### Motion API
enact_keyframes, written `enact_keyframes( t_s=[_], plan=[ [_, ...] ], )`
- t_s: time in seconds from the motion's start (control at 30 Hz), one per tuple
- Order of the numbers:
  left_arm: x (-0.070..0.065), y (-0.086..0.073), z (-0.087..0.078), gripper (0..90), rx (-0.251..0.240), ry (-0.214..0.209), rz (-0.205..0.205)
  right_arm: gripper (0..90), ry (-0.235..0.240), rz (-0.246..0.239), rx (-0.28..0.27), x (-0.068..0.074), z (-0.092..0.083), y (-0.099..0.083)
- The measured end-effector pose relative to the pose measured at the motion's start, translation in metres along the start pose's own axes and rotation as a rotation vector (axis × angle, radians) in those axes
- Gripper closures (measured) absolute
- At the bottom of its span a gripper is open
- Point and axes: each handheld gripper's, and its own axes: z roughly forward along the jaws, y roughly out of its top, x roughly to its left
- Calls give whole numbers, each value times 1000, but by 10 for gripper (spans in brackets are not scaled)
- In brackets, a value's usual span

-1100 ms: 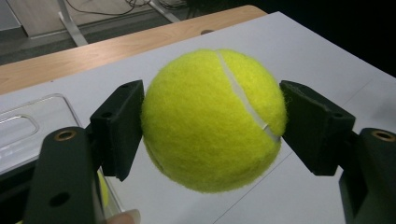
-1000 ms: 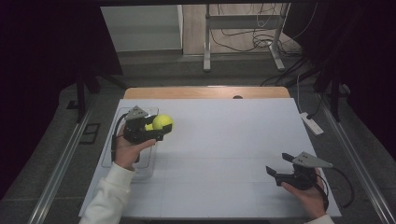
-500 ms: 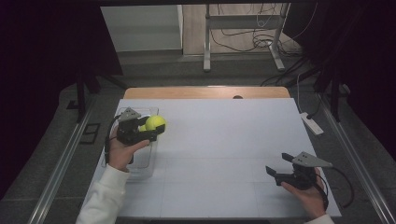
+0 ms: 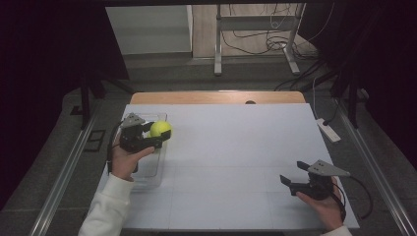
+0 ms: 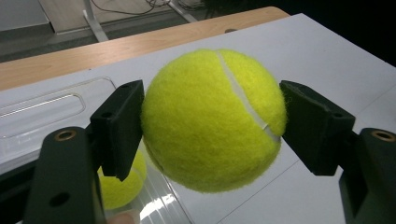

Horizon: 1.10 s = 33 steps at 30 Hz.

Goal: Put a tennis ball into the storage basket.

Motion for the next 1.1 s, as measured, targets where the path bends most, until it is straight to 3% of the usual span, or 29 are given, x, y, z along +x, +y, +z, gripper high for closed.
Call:
enact_keyframes(
  t_s=[1.1],
  plan=[
    [18,-9,-17,271,-17,41,-41,151,-2,-1,2,0,0,0]
  ],
)
